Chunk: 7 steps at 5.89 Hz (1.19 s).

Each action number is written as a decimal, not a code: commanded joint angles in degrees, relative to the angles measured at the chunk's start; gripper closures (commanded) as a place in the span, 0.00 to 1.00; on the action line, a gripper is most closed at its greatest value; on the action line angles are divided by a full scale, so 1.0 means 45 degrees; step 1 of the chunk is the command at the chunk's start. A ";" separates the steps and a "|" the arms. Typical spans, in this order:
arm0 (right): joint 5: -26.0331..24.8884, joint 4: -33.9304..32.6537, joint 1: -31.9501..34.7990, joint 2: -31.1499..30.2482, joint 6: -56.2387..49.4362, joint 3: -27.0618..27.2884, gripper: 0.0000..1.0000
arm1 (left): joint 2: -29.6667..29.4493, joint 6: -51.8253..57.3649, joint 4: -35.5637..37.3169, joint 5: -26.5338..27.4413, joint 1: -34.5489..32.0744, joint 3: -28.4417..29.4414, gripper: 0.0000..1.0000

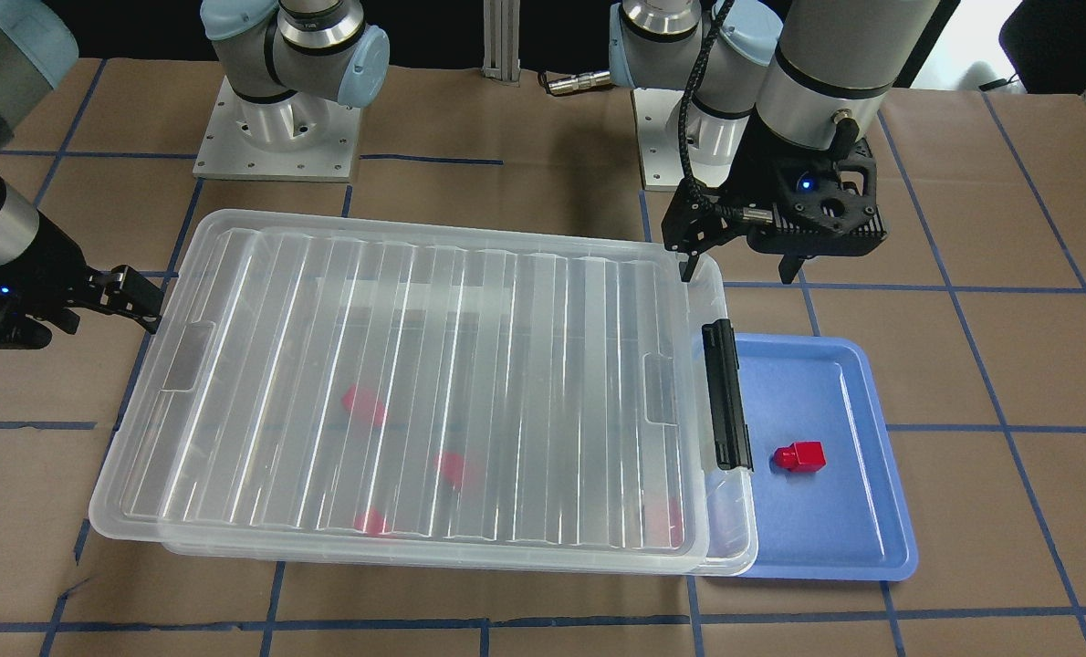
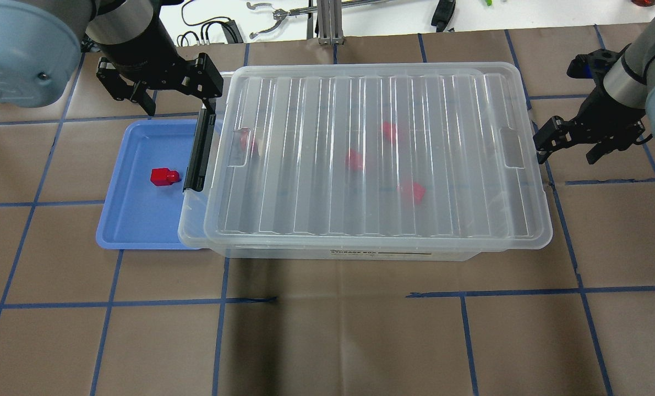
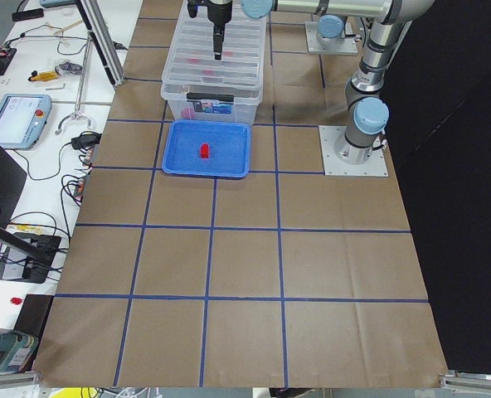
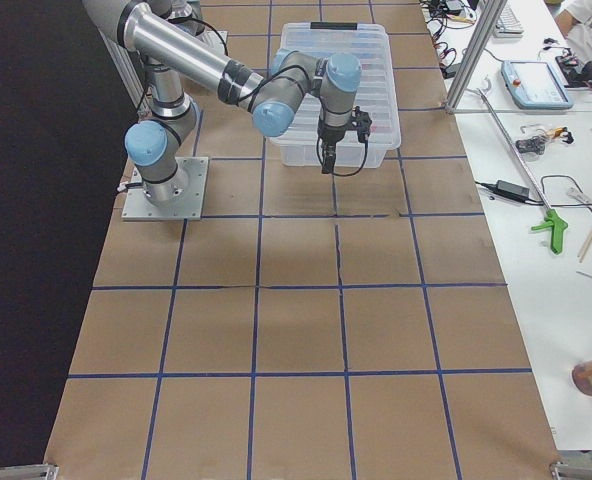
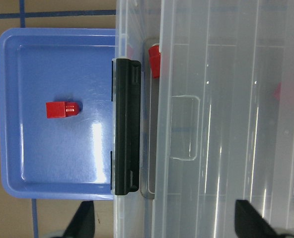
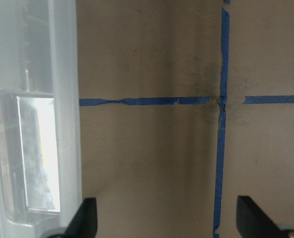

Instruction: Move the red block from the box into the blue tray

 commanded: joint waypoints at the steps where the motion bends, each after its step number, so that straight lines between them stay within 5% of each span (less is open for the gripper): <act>1: 0.0001 -0.0075 0.0526 0.0000 0.0250 -0.0011 0.00 | -0.0009 0.0000 0.0000 0.0006 0.0005 -0.0034 0.02; 5: -0.0174 0.0370 0.0587 -0.0253 0.0232 -0.1449 0.00 | -0.0028 0.0000 0.0019 0.0006 0.0005 -0.0073 0.02; 7: -0.0252 0.2432 0.1441 -0.0527 0.0696 -0.3476 0.00 | -0.0067 0.0000 0.0020 0.0006 0.0005 0.0005 0.02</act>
